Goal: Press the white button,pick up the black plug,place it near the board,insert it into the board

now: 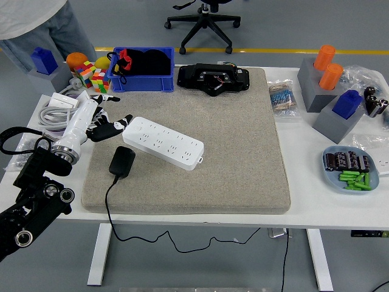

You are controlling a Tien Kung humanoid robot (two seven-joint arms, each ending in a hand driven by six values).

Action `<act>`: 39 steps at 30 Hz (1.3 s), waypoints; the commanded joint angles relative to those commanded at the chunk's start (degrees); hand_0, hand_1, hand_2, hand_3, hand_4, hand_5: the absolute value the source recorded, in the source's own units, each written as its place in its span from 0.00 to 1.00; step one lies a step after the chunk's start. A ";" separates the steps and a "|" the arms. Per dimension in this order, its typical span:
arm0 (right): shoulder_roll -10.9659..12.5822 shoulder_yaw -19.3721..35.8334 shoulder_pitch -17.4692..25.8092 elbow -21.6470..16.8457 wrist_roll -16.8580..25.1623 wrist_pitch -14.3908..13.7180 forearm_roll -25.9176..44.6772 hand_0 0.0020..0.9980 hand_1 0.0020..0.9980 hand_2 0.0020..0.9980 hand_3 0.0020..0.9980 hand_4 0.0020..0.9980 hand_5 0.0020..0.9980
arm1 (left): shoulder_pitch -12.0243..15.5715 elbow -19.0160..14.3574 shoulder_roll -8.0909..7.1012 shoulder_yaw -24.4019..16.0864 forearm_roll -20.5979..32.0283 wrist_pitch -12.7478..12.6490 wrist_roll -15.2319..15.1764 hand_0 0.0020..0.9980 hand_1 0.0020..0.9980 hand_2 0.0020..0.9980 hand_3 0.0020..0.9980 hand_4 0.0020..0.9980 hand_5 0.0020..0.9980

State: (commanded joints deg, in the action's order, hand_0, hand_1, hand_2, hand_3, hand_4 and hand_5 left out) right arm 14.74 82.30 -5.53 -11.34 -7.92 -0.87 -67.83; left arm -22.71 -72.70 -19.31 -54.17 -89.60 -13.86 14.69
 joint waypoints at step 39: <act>1.52 -5.07 -0.97 0.24 -0.05 0.04 2.50 0.62 0.60 0.61 0.59 0.67 0.41 | -19.29 13.45 -0.70 25.56 6.22 5.76 5.25 0.00 0.00 0.03 0.69 0.04 0.00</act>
State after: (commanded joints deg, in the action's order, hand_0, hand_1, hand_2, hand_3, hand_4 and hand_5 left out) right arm 16.26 77.23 -6.50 -11.10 -7.97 -0.83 -65.33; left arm -42.00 -59.25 -20.01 -28.61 -83.38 -8.10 19.94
